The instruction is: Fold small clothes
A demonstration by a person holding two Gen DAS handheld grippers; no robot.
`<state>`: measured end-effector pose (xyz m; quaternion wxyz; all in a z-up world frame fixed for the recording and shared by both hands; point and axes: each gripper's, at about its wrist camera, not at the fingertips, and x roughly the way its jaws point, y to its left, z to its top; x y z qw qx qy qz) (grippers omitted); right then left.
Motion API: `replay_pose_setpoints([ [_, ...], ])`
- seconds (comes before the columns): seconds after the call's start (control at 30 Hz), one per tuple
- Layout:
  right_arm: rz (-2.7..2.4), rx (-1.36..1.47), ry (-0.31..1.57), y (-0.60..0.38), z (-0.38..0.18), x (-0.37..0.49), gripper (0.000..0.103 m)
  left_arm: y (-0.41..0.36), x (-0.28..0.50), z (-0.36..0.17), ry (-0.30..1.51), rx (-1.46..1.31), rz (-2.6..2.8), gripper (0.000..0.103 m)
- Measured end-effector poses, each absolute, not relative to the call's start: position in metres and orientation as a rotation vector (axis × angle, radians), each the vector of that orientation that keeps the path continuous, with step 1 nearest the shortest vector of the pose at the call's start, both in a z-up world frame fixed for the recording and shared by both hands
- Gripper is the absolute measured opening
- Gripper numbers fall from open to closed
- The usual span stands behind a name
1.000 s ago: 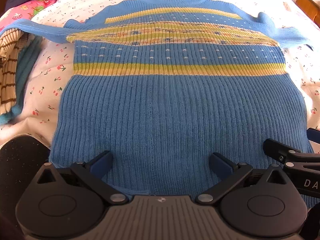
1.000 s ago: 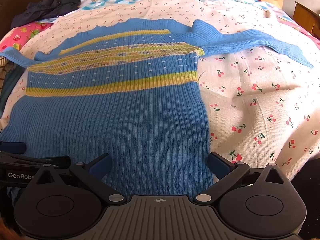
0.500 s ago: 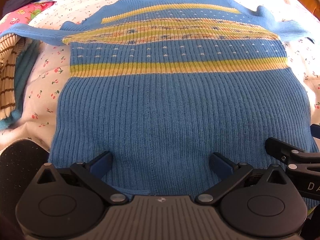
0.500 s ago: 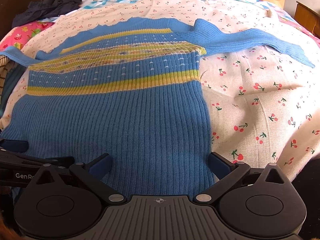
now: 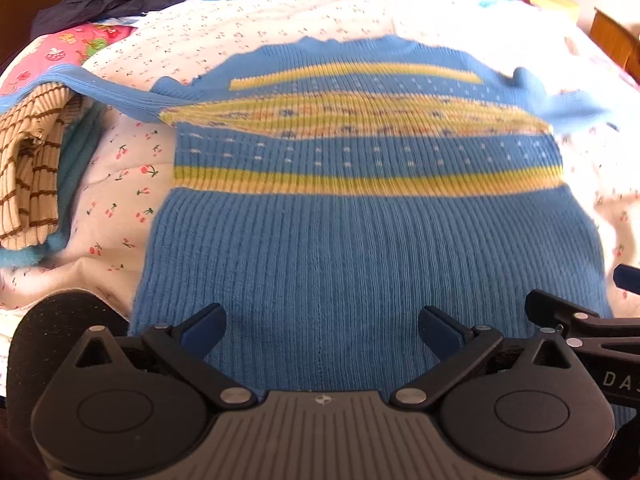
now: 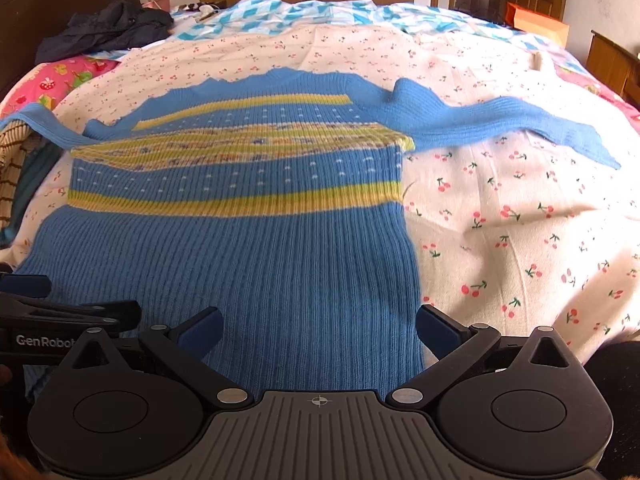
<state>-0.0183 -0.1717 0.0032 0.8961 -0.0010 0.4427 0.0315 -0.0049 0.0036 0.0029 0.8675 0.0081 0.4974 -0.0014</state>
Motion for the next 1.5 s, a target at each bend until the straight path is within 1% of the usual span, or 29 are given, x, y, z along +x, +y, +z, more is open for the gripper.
replay_pose_setpoints([
  [1.1, 0.068, -0.025, 0.869, -0.172, 0.01, -0.011, 0.102, 0.004, -0.005, 0.007, 1.002, -0.009, 0.015, 0.103],
  [1.5, 0.064, -0.031, 0.851, -0.174, 0.012, -0.011, 0.102, -0.001, -0.008, 0.01, 0.986, 0.025, 0.021, 0.103],
])
